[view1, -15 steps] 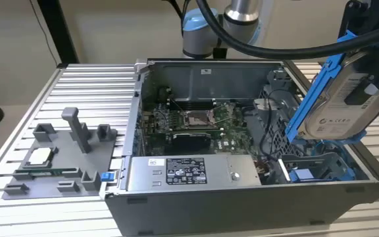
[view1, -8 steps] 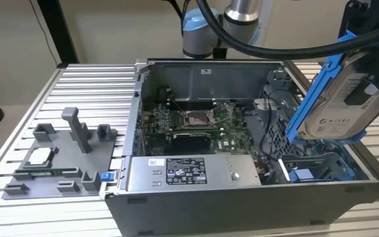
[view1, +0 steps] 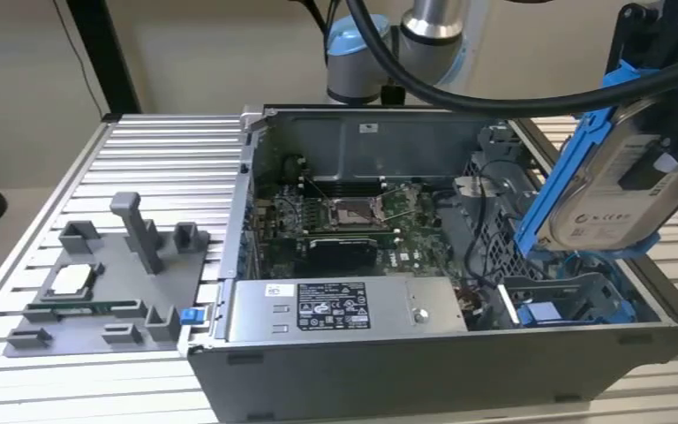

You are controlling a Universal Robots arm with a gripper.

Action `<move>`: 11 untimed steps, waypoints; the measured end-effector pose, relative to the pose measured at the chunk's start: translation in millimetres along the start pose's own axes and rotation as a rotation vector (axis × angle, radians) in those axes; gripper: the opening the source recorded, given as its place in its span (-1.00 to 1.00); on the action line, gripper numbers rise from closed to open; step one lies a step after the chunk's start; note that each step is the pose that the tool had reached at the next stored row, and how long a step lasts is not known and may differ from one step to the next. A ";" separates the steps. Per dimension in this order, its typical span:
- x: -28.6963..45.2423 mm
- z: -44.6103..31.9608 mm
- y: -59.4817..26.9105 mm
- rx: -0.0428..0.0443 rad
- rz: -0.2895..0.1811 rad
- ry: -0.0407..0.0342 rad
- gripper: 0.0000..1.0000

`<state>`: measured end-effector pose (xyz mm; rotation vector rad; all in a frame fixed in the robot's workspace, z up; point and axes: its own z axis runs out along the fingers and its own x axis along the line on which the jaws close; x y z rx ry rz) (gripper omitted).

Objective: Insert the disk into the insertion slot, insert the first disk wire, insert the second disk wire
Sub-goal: 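Insert the disk into the insertion slot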

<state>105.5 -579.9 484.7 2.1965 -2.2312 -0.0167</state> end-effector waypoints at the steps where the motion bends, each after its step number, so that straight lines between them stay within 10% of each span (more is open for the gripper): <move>1: 0.0 0.9 0.0 0.0039 0.000 -0.0003 -1.00; 11: 0.0 10.5 -0.3 0.0250 0.002 -0.0081 -1.00</move>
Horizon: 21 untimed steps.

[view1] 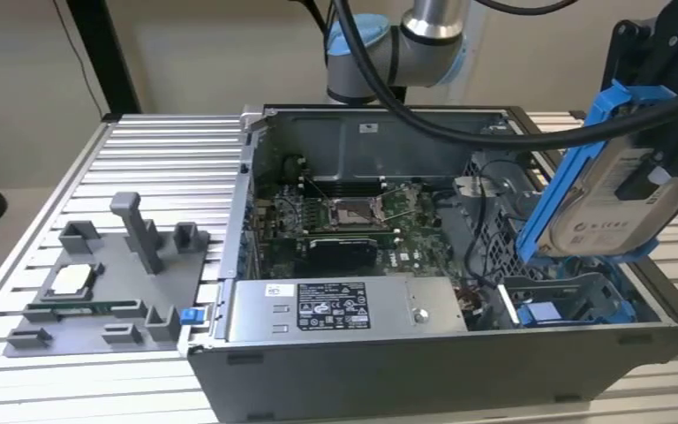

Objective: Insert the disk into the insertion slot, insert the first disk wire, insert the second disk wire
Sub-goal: 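Insert the disk into the insertion slot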

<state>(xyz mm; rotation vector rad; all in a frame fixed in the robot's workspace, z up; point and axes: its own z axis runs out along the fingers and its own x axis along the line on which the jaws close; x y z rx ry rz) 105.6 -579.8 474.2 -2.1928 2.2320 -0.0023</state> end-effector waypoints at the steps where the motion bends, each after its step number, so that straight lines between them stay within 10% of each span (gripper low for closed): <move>1: 0.0 0.7 0.0 0.0006 0.000 -0.0005 -1.00; 8: 0.0 3.4 0.0 0.0019 0.001 -0.0023 -1.00; 21: 3.4 22.6 -6.3 0.0033 0.005 -0.0342 -1.00</move>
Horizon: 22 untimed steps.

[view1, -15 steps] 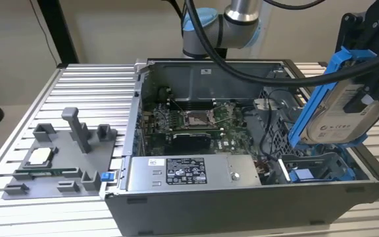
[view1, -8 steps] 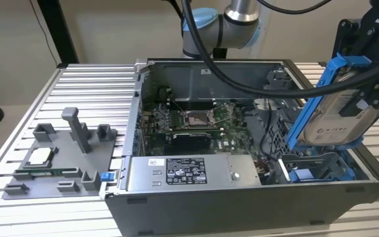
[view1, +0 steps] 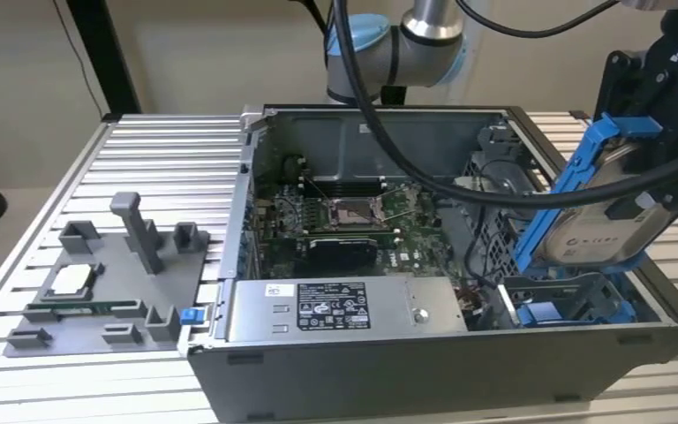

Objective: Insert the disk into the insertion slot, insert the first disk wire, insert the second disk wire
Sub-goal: 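Insert the disk into the insertion slot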

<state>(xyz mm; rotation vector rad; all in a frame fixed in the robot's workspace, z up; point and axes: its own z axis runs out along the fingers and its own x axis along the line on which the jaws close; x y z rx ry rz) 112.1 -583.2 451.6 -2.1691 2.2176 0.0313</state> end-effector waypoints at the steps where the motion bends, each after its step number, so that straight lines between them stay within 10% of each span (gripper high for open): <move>1: 0.5 1.6 -0.7 0.0000 0.000 -0.0018 -1.00; 22: 8.4 30.6 -9.0 -0.0016 0.001 -0.0239 -1.00</move>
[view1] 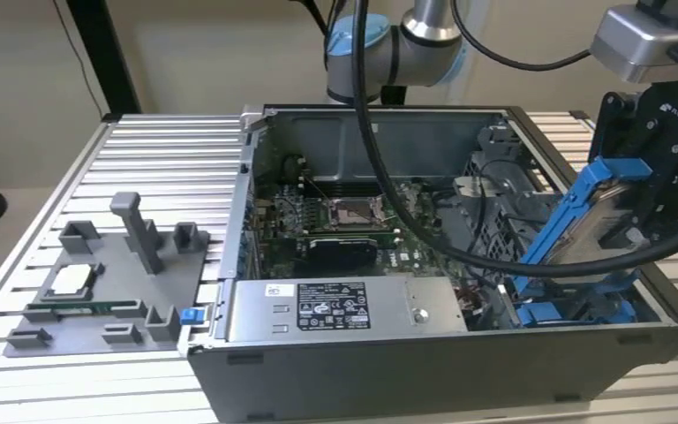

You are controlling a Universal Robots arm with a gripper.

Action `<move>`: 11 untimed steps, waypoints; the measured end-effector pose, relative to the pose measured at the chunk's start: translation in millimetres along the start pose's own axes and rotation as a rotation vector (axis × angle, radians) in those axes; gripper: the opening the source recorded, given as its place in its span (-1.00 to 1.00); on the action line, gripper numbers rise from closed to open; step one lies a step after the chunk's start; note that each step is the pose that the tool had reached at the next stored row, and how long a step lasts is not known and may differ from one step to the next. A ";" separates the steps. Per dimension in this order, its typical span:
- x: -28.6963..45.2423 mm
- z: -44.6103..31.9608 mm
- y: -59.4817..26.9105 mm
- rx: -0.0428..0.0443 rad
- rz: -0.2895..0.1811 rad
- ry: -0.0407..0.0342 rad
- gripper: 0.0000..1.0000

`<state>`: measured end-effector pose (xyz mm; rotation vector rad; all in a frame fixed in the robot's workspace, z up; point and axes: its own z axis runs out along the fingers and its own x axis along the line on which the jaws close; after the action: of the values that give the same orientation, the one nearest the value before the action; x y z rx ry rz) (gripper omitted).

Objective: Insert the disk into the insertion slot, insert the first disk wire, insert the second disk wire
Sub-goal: 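Insert the disk into the insertion slot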

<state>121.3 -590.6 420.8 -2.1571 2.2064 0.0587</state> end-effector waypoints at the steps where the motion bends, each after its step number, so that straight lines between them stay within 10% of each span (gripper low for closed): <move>1: 0.2 1.7 -0.1 0.0000 0.000 0.0001 -1.00; 11: 1.0 13.1 0.0 0.0000 0.000 -0.0012 -1.00</move>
<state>121.5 -590.7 407.6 -2.1567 2.2056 0.0599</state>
